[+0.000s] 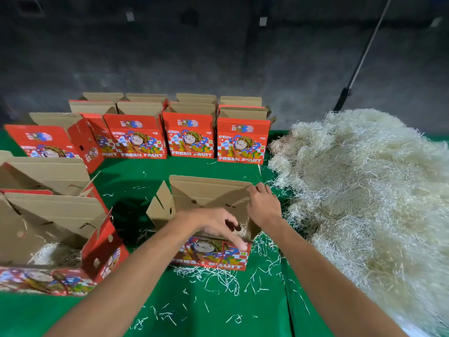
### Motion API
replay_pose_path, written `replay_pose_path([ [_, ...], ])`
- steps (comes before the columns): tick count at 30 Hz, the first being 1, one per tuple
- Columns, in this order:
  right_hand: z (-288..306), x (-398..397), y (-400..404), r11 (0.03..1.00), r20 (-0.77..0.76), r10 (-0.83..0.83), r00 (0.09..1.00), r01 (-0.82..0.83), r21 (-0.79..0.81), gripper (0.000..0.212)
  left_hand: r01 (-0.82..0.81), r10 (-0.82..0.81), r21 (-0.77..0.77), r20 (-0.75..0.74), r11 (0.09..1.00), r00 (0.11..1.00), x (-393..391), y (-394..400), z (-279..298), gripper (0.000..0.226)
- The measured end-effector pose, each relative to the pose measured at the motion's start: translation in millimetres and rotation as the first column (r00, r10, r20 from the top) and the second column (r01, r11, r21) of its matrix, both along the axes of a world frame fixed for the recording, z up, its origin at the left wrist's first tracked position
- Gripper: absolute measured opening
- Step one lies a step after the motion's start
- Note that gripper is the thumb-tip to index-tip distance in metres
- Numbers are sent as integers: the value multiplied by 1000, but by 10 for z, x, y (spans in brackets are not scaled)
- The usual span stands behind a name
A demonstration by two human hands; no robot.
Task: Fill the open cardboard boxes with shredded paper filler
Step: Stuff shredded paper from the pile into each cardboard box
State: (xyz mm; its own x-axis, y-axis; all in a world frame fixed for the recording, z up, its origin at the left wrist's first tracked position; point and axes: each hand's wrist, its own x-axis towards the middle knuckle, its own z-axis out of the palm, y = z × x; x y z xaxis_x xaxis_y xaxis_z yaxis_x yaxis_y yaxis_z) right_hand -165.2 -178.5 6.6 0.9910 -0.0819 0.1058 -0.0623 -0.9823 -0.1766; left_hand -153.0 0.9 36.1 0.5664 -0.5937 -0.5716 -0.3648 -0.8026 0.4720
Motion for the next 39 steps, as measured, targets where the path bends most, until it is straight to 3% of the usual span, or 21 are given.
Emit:
replay_pose_path([
  [2, -33, -38, -40, 997, -32, -10, 999, 13, 77, 50, 19, -19, 14, 3, 1000, 1000, -69, -59, -10, 99],
  [5, -106, -81, -106, 986, 32, -38, 999, 32, 167, 53, 22, -22, -6, 9, 1000, 1000, -103, -109, -39, 54],
  [7, -147, -107, -114, 945, 28, -120, 992, 105, 308, 62, 1, 0, -3, 70, 1000, 998, -95, -97, -60, 39],
  [10, -195, -84, -107, 712, -245, -226, 943, 331, 619, 49, -2, -3, 33, 161, 999, 987, -99, -68, -87, 35],
  [12, -271, -43, -130, 611, -385, -225, 895, 437, 660, 28, 4, -15, 59, 196, 998, 980, -135, -61, -65, 24],
  [14, -340, 31, -154, 615, -399, -244, 884, 459, 641, 21, 17, -34, 75, 231, 997, 972, -167, -52, -13, 17],
  [19, -448, 221, -49, 658, -322, -335, 885, 464, 592, 27, 34, -67, 99, 353, 994, 933, -39, 68, 46, 13],
  [26, -300, 587, 466, 674, -317, -298, 900, 434, 598, 22, -22, -54, 161, 454, 987, 889, 363, 588, 73, 12],
  [30, -237, 845, 913, 684, -329, -257, 909, 411, 603, 19, -86, -19, 219, 439, 972, 898, 574, 949, 101, 17],
  [34, -226, 1113, 1361, 702, -345, -179, 921, 366, 611, 22, -135, 13, 322, 355, 937, 935, 795, 1288, 185, 8],
  [39, -161, 1422, 1998, 702, -388, -62, 920, 316, 639, 23, -215, 122, 265, 330, 940, 936, 982, 1813, 293, 21],
])
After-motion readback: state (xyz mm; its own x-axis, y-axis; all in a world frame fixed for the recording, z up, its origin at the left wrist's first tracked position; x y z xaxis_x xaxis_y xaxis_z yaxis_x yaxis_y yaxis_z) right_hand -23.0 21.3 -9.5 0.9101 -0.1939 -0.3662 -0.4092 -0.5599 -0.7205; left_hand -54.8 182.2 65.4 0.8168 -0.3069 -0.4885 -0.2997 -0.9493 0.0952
